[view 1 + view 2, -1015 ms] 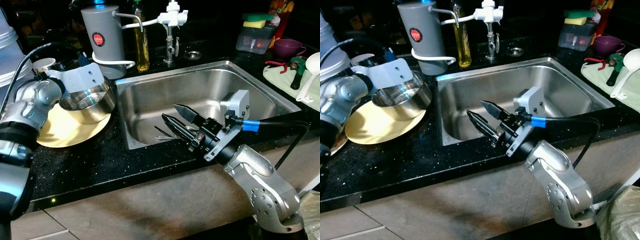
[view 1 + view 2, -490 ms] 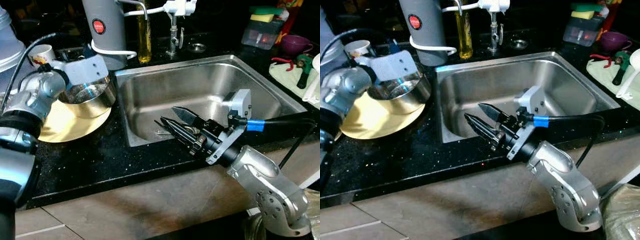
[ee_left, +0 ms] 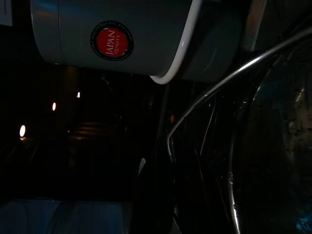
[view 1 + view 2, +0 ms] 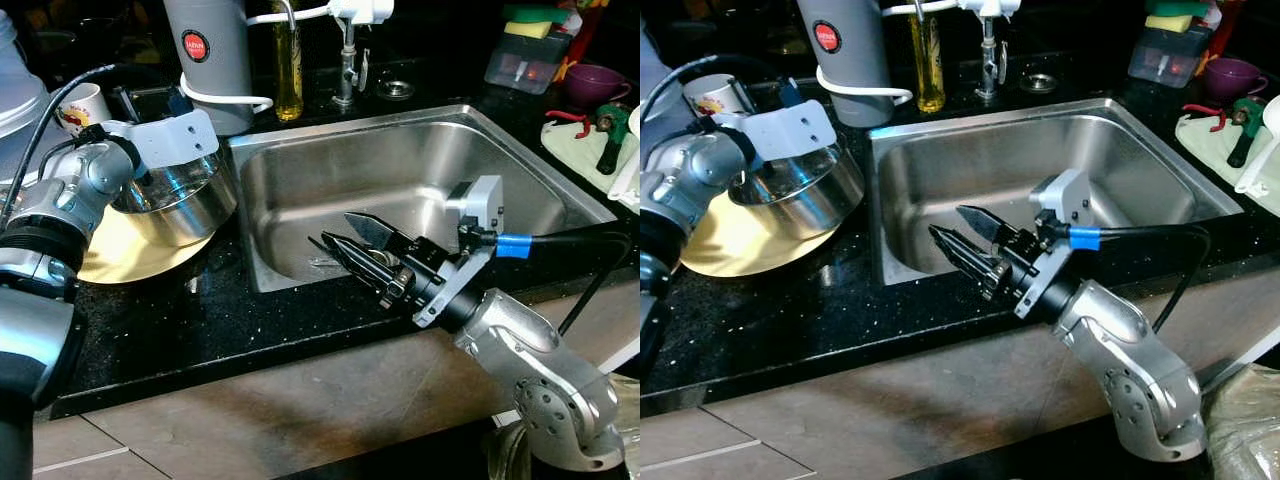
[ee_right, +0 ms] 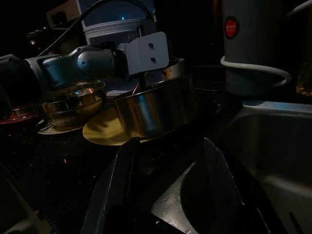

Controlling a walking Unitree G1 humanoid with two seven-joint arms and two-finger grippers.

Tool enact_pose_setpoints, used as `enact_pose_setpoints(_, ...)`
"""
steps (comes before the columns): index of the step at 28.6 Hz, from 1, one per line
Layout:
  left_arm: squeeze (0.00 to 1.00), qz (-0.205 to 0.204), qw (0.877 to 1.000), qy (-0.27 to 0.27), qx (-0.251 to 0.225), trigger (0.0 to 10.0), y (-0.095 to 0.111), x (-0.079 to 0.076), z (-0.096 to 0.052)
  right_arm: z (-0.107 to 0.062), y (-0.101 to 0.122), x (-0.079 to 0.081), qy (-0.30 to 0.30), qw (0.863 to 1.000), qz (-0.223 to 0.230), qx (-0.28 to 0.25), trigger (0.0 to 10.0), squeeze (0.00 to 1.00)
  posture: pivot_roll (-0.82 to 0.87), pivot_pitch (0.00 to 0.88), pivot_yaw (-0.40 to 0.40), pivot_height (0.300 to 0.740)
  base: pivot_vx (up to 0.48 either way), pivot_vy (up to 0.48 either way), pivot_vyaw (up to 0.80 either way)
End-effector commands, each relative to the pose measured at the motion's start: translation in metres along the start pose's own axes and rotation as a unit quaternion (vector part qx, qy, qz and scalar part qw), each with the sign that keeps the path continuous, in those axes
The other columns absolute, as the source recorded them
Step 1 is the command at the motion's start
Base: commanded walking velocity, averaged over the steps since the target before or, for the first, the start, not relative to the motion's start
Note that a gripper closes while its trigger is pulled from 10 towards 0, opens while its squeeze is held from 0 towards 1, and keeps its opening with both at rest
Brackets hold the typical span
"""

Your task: Kitchen organization

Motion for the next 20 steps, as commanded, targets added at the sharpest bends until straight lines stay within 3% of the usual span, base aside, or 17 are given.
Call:
enact_pose_setpoints(1, 0.0, 0.005, 1.0, 0.014, -0.015, 0.0, 0.008, 0.01, 0.002, 0.0, 0.003, 0.001, 0.0, 1.0, -0.005, -0.007, 10.0, 0.0, -0.17, 0.087, 0.03, 0.74, 0.0, 0.0, 0.0)
enact_pose_setpoints(9, 0.0, -0.012, 0.995, 0.066, -0.069, 0.0, 0.031, 0.039, 0.004, 0.002, 0.005, -0.005, -0.017, 1.0, -0.005, -0.017, 10.0, 0.0, -0.17, 0.064, 0.041, 0.74, 0.0, 0.0, 0.0)
enact_pose_setpoints(14, 0.0, -0.021, 0.986, 0.098, -0.13, 0.0, 0.058, 0.059, 0.004, 0.005, 0.005, -0.011, -0.037, 0.999, -0.008, -0.021, 10.0, 0.0, -0.16, 0.05, 0.052, 0.74, 0.0, 0.0, 0.0)
enact_pose_setpoints(20, 0.0, -0.042, 0.977, 0.088, -0.192, 0.0, 0.089, 0.051, 0.008, 0.004, 0.005, -0.019, -0.07, 0.997, -0.018, -0.023, 10.0, 0.0, -0.17, 0.037, 0.072, 0.74, 0.0, 0.0, 0.0)
Point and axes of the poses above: a point about 5 cm out from each wrist's last joint towards the gripper, its own z axis pointing out of the wrist towards the gripper, its own y axis along the axis of the wrist's last joint, x = y × z, the point moved 1 cm from there along z, pointing out of the wrist towards the gripper, and after that the axes turned 2 degrees about z, right-handed, at the moved point
